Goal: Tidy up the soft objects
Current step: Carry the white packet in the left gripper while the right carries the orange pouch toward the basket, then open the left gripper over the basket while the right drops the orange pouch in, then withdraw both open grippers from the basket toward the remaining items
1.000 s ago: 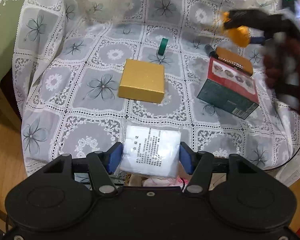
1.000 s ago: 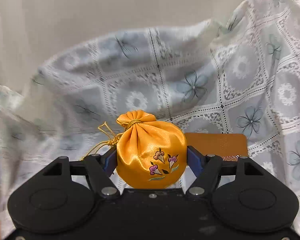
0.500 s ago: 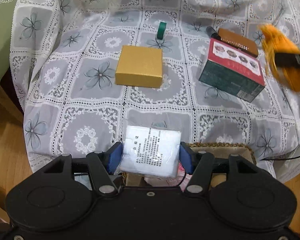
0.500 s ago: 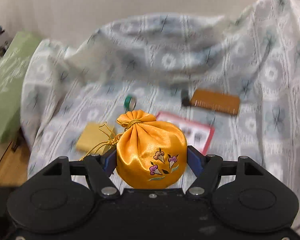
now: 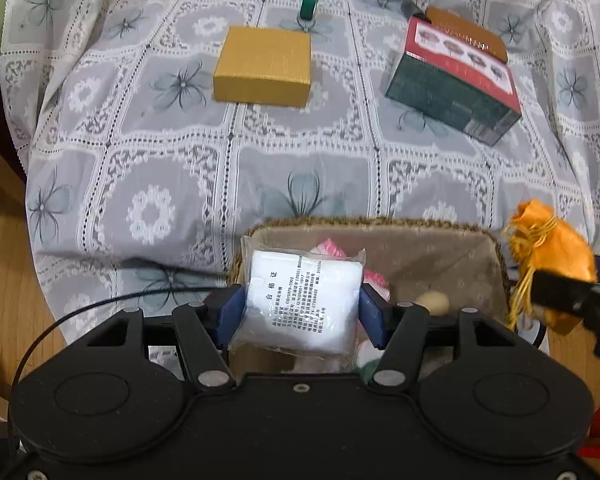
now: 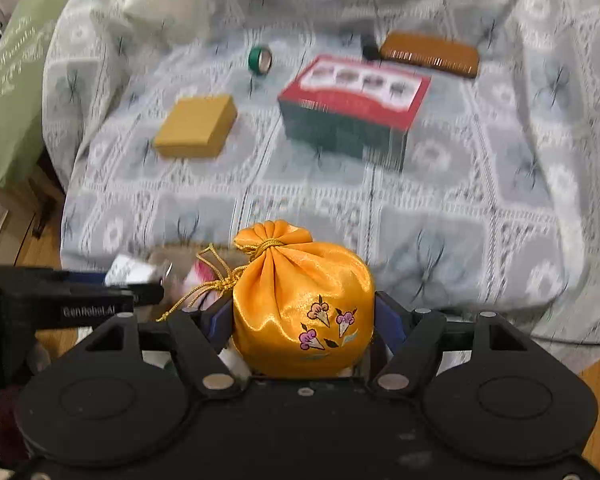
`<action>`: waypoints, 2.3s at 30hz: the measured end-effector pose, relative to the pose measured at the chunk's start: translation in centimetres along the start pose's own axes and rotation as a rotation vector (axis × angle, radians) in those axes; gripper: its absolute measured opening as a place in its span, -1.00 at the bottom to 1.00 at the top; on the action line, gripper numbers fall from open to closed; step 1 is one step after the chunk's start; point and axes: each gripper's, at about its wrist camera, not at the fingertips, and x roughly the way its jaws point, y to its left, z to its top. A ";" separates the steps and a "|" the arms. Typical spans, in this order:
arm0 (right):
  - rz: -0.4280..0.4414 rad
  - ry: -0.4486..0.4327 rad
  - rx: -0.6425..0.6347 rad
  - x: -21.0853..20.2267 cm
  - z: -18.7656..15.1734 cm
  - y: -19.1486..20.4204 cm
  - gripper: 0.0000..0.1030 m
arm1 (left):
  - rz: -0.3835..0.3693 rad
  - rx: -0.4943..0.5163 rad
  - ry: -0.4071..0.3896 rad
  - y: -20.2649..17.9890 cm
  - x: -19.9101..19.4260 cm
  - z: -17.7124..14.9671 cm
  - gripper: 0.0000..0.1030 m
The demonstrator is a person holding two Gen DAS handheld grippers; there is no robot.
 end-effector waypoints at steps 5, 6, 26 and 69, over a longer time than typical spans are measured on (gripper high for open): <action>0.011 0.042 -0.017 0.8 -0.6 0.7 0.39 | -0.003 0.015 0.028 0.0 0.1 -0.6 0.13; 0.016 0.045 -0.020 0.8 -0.6 0.8 0.39 | -0.003 0.016 0.029 0.0 0.2 -0.6 0.14; 0.019 0.026 0.008 0.6 0.6 0.6 0.50 | 0.001 0.039 0.024 -0.2 0.0 -0.9 0.50; 0.003 -0.150 0.015 0.9 7.6 -0.5 0.82 | 0.125 0.069 -0.200 0.6 -1.7 6.1 0.51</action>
